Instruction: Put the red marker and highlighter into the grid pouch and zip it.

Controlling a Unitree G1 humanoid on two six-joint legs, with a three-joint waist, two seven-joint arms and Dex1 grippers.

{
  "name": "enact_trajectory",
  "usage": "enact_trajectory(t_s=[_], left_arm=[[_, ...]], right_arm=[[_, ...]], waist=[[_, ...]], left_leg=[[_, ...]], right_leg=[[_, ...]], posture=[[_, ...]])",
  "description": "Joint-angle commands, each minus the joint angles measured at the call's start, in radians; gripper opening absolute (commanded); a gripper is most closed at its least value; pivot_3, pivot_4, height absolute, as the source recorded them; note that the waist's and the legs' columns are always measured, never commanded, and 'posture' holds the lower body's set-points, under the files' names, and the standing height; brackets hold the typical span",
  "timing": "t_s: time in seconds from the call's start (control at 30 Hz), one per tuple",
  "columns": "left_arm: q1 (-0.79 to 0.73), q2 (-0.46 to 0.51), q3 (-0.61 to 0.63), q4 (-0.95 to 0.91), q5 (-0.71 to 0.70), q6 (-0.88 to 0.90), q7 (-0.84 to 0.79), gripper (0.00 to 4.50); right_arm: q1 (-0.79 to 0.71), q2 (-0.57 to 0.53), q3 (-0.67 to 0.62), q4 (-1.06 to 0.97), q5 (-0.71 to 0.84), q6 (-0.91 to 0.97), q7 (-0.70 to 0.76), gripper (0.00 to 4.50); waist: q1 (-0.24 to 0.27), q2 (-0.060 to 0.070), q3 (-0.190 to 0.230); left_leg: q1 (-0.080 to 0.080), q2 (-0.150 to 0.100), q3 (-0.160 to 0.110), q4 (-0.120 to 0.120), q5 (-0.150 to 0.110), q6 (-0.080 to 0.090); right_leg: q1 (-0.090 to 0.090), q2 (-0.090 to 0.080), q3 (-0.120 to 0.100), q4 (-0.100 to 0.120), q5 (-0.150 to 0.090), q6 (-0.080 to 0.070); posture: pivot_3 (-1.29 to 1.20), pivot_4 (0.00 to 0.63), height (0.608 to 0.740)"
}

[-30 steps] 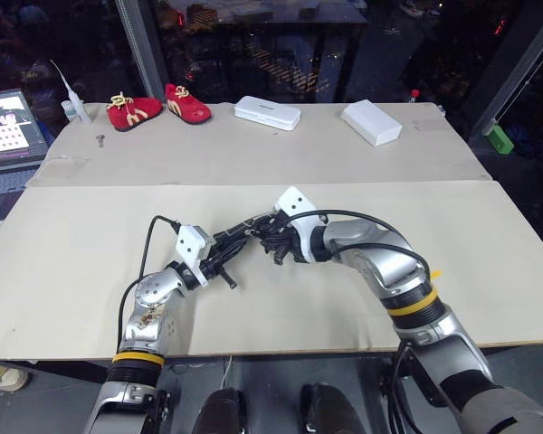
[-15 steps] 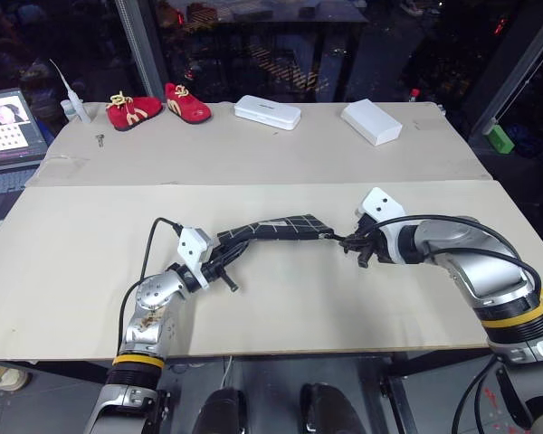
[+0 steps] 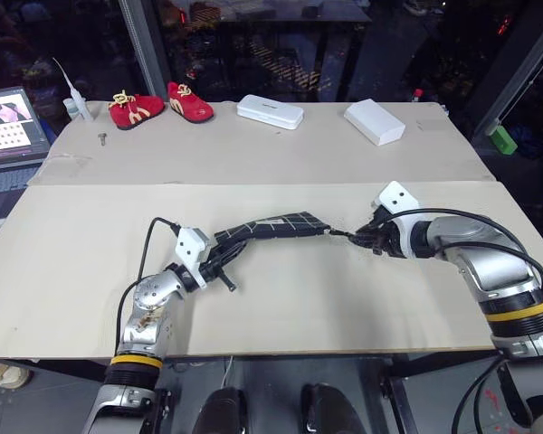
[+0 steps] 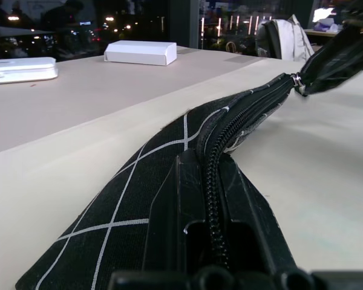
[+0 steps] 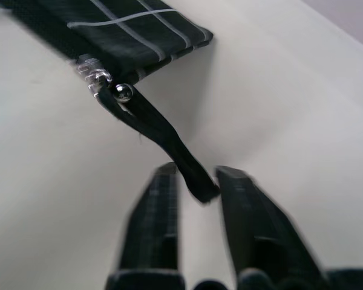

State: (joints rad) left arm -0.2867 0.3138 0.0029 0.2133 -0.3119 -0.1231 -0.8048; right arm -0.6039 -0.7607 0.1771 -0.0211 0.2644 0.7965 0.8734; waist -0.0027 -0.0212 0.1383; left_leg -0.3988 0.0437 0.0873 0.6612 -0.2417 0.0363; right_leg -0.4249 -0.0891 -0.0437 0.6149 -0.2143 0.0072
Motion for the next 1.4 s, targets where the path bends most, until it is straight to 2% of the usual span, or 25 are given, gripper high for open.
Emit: enact_trajectory(t_s=[0.03,0.27,0.4,0.53,0.7,0.9,0.97,1.07,1.27,1.4], left_arm=[[-0.004,-0.001,-0.003,-0.059,-0.001,0.011,0.008,0.00],[-0.019,-0.002,-0.051,-0.069,0.018,0.009,-0.022,0.00],[-0.104,-0.017,-0.114,0.027,0.105,-0.072,-0.041,0.00],[-0.177,-0.041,-0.167,0.166,0.182,-0.177,-0.056,0.00],[-0.235,-0.059,-0.209,0.313,0.243,-0.285,-0.069,0.00],[-0.224,-0.059,-0.189,0.285,0.170,-0.221,-0.147,2.04],[-0.205,-0.058,-0.172,0.220,0.124,-0.149,-0.157,2.84],[-0.167,-0.055,-0.123,0.068,-0.006,0.032,-0.161,3.73],[-0.061,0.023,0.042,-0.197,-0.194,0.413,-0.004,3.73],[0.012,0.090,0.141,-0.300,-0.246,0.612,0.127,3.73]], right_arm=[[0.003,-0.001,-0.078,-0.021,0.070,0.068,0.024,2.87],[0.103,-0.115,-0.185,-0.064,0.148,0.060,0.121,2.87],[0.293,-0.198,-0.366,-0.196,0.259,0.002,0.250,2.87],[0.369,-0.201,-0.427,-0.216,0.254,-0.014,0.209,2.87],[0.419,-0.187,-0.425,-0.242,0.242,-0.019,0.172,2.87],[0.437,-0.178,-0.415,-0.235,0.231,-0.025,0.134,2.94],[0.431,-0.181,-0.413,-0.222,0.230,-0.029,0.133,2.94],[0.419,-0.183,-0.416,-0.197,0.234,-0.040,0.138,2.94],[0.388,-0.164,-0.468,-0.103,0.255,-0.090,0.147,2.94],[0.346,-0.109,-0.510,-0.027,0.265,-0.145,0.113,2.94]], waist=[[0.002,0.000,0.000],[0.017,0.000,0.000],[0.033,0.000,0.000],[0.026,0.000,0.000],[0.016,0.000,0.000],[0.016,0.000,0.000],[0.015,0.000,0.000],[0.014,0.000,0.000],[0.009,0.000,0.000],[0.005,0.000,0.000]], left_leg=[[0.000,0.000,0.000,0.000,0.000,0.000],[-0.001,-0.001,0.000,0.000,0.000,0.000],[-0.002,-0.004,-0.001,0.000,0.000,0.001],[0.000,-0.006,-0.002,0.000,0.000,0.001],[0.000,-0.008,-0.002,0.001,0.000,0.001],[0.000,-0.008,-0.003,0.001,0.000,0.001],[0.000,-0.008,-0.003,0.001,0.000,0.001],[0.000,-0.007,-0.003,0.001,0.000,0.001],[0.001,-0.007,-0.003,0.001,0.000,0.001],[0.002,-0.006,-0.003,0.001,0.000,0.001]], right_leg=[[0.000,0.000,0.000,0.000,0.000,0.000],[0.001,-0.001,0.000,-0.001,0.000,0.000],[0.001,-0.001,-0.002,-0.002,0.000,0.001],[0.003,-0.001,0.000,-0.002,0.001,0.001],[0.003,-0.002,0.003,-0.002,0.001,0.002],[0.002,-0.002,0.002,-0.002,0.001,0.002],[0.002,-0.002,0.003,-0.002,0.001,0.003],[0.002,-0.002,0.003,-0.002,0.001,0.003],[0.002,-0.001,0.004,-0.001,0.001,0.003],[0.003,-0.001,0.004,0.000,0.000,0.003]], posture=[[0.00,0.150,0.740],[0.00,0.150,0.740],[0.00,0.150,0.740],[0.00,0.150,0.740],[0.00,0.150,0.740],[0.00,0.150,0.740],[0.00,0.150,0.740],[0.00,0.150,0.740],[0.00,0.150,0.740],[0.00,0.150,0.740]])
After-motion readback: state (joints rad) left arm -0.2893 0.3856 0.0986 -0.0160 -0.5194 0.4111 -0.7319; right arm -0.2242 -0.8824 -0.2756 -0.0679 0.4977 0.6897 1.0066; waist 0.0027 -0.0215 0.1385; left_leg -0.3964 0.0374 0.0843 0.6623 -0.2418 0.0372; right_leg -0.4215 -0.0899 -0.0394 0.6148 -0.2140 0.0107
